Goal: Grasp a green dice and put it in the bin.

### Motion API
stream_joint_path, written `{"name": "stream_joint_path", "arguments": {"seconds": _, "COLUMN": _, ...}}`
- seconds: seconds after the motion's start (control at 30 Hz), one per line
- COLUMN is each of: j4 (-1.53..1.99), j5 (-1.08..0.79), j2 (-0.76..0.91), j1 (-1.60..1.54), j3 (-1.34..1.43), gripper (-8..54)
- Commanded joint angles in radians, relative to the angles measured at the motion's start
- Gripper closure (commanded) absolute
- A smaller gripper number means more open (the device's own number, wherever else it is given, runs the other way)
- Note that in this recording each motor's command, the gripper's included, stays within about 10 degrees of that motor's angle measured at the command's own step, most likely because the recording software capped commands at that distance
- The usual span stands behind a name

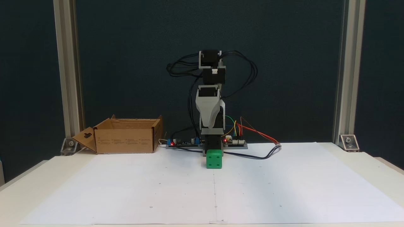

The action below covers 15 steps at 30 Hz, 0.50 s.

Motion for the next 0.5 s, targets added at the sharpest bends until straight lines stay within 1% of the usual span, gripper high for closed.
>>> {"name": "stream_joint_path", "arguments": {"seconds": 0.0, "j4": 0.005, "j5": 0.04, "j2": 0.084, "j1": 0.0, "j3": 0.0, "gripper": 0.8}}
{"name": "stream_joint_path", "arguments": {"seconds": 0.13, "j4": -0.014, "j5": 0.044, "j2": 0.084, "j1": -0.008, "j3": 0.051, "gripper": 0.6}}
{"name": "stream_joint_path", "arguments": {"seconds": 0.47, "j4": -0.192, "j5": 0.048, "j2": 0.043, "j1": -0.025, "j3": 0.201, "gripper": 0.5}}
